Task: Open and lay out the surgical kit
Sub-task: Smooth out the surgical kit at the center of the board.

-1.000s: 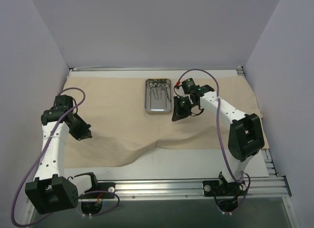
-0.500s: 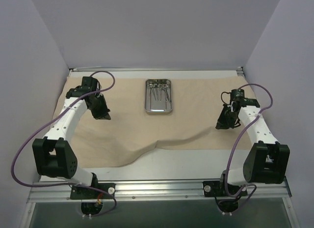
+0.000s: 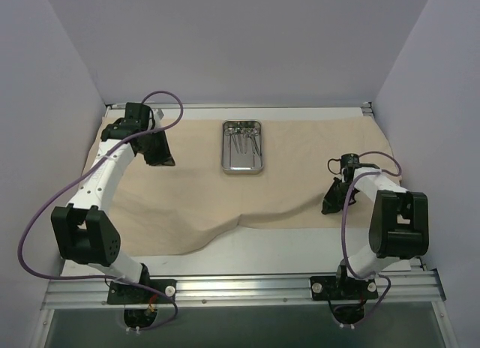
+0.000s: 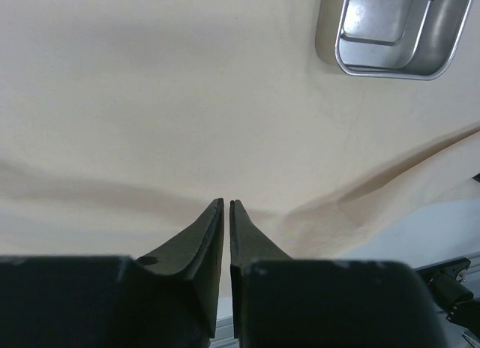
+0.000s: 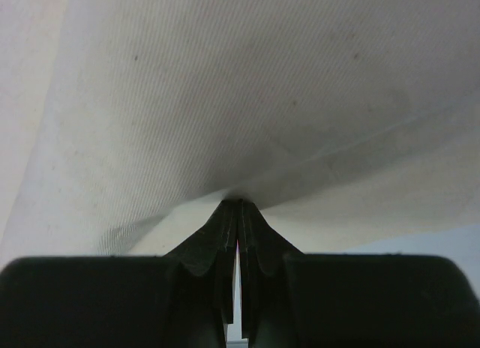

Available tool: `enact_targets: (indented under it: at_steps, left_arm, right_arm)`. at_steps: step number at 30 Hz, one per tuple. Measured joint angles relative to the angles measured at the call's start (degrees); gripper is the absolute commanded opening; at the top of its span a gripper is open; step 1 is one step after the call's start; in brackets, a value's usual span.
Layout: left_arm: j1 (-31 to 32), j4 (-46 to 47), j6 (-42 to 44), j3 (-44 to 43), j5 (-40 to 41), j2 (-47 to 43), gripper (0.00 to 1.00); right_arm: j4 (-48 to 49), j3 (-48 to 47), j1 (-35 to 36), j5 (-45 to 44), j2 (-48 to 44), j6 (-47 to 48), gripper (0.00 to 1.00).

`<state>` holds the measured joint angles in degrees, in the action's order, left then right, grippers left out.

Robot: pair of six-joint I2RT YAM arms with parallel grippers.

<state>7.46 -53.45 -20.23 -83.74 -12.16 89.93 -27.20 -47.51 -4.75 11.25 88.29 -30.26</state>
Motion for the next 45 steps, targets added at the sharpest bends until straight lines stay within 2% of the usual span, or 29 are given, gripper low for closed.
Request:
enact_targets:
  at_steps: [7,14,17,22,25,27,31,34,40,45]
  left_arm:
    - [0.0,-0.02,0.13,-0.52,-0.57,0.0,0.15]
    - [-0.11,0.09,0.13,-0.5,-0.74,-0.04,0.15]
    - [-0.48,0.0,0.33,-0.5,-0.5,-0.24,0.15]
    - [-1.18,-0.39,1.2,-0.5,1.62,-1.7,0.16]
    - [-1.29,-0.59,1.57,-0.5,2.97,-3.19,0.14]
    - [-1.29,-0.87,1.7,-0.5,3.41,-3.54,0.12]
    - [-1.29,-1.68,1.86,-0.59,3.58,-3.54,0.12]
    - [-1.29,-1.86,1.84,-0.74,3.39,-3.54,0.11]
    - [-1.31,-1.81,1.84,-0.68,2.93,-3.56,0.11]
    - [-2.23,-1.79,1.84,-0.07,2.91,-3.89,0.11]
  right_arm:
    - [0.55,-0.35,0.57,-3.72,2.6,-3.85,0.0]
    - [-7.78,-1.25,2.93,-12.83,2.78,-12.2,0.0]
    - [-14.45,-1.44,3.82,-17.38,1.57,-15.02,0.0]
    - [-25.68,-7.93,6.71,-20.61,-6.36,-15.23,0.0]
    - [-24.11,-14.56,7.72,-18.93,-11.3,-12.66,0.0]
    - [-21.92,-16.94,5.42,-18.45,-10.71,-11.15,0.0]
    - [-16.24,-17.38,-0.74,-19.98,-1.84,-8.85,0.0]
    - [-11.39,-16.44,-2.75,-22.08,5.49,-7.61,0.0]
    - [-4.37,-12.04,-7.23,-24.65,10.51,-5.35,0.0]
    - [-6.73,-12.13,-11.72,-30.18,13.38,-7.91,0.0]
